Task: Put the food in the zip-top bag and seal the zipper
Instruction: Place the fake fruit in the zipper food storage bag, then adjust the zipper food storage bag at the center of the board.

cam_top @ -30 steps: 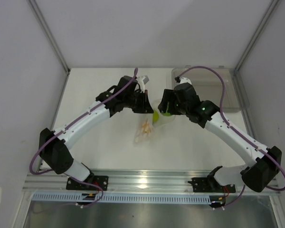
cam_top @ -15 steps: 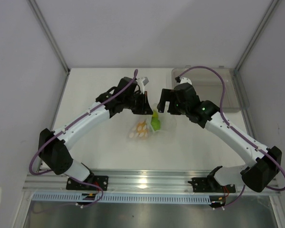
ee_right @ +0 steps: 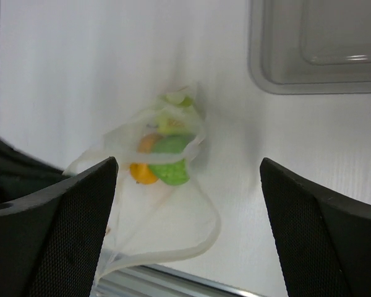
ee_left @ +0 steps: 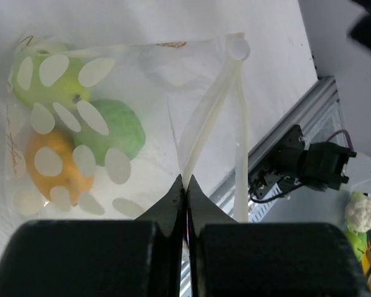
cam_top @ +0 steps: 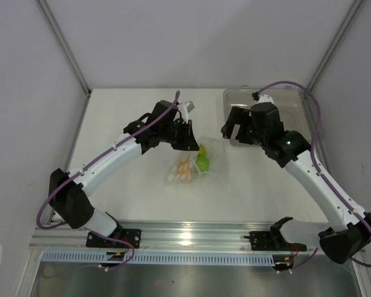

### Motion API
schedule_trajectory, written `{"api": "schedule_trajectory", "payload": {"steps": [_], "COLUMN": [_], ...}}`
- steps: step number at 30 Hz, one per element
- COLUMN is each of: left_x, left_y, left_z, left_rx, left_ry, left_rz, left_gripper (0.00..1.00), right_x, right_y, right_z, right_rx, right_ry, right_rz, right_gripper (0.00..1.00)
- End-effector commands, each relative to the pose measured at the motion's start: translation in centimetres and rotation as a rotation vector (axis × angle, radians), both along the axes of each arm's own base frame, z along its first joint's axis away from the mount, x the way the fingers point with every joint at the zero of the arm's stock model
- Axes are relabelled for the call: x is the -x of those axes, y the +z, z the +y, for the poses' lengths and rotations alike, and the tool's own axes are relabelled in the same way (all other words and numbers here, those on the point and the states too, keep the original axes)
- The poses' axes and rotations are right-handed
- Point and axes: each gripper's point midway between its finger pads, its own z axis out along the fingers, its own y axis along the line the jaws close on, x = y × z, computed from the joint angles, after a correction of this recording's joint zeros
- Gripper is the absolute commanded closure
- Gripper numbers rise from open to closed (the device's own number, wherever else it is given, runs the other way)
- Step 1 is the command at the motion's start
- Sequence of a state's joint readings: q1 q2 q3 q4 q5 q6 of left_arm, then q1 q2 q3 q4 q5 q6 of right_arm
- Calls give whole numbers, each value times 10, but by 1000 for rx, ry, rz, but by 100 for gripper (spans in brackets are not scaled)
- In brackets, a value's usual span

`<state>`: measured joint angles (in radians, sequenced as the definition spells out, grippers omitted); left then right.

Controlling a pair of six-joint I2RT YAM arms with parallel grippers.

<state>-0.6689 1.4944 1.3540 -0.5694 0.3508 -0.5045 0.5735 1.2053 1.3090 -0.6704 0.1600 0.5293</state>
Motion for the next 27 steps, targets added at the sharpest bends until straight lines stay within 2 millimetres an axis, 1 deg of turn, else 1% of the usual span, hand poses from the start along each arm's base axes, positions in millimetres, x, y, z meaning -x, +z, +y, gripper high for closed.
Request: {"api": "schedule_trajectory", "payload": {"steps": [1,2,3,4,5,7,8,10,11,12,14,15,16,17,18,19,20,21,22,23,25,27], "left_x": [20,22,26,32,34,40,43,46,49,51,55,61,63,66,74,76,80,85,85,84,83,78], "left_y": [48,50,53,58,61,67,71,75,78,80,83,84,85,83,83,85,82,82,84,80,77,78], "left_z": [-7,-9,-10,-10,-10,-11,-10,-9,-8,-8,-8,-10,-11,-13,-15,-18,-20,-21,-23,-24,-26,-25], "left_rx": [112,123,135,154,163,182,193,199,204,208,221,235,247,260,286,309,323,346,360,359,362,374], "left_ry": [-119,-140,-157,-181,-187,-211,-218,-224,-232,-241,-266,-294,-314,-336,-382,-409,-432,-468,-481,-485,-495,-498], "left_rz": [-90,-96,-94,-92,-92,-94,-95,-99,-102,-102,-99,-86,-84,-71,-48,-47,-31,-14,-25,-16,-5,5], "left_gripper": [99,99,99,99,99,99,99,99,99,99,99,99,99,99,99,99,99,99,99,99,99,99], "right_x": [1,-1,-2,0,-1,-1,-2,-1,1,-1,0,0,1,2,3,3,5,6,8,9,14,21], "right_y": [4,4,5,1,-1,-5,-12,-16,-23,-22,-27,-36,-39,-41,-45,-47,-46,-48,-47,-47,-51,-51], "right_z": [-34,-45,-50,-56,-64,-72,-77,-74,-74,-70,-72,-74,-75,-76,-77,-79,-80,-81,-79,-77,-73,-64], "right_rx": [-12,-40,-56,-66,-87,-85,-82,-99,-106,-119,-95,-78,-67,-49,-44,-49,-48,-53,-69,-79,-84,-95], "right_ry": [-36,-43,-37,-36,-39,-41,-48,-13,1,28,47,46,53,69,75,76,82,88,108,126,166,245], "right_rz": [10,15,7,12,21,26,41,39,51,32,5,9,7,1,4,8,-2,-1,-5,-8,-1,-13], "right_gripper": [3,3,3,4,4,5,8,11,13,15,21,24,31,35,42,53,55,55,55,54,51,48]}}
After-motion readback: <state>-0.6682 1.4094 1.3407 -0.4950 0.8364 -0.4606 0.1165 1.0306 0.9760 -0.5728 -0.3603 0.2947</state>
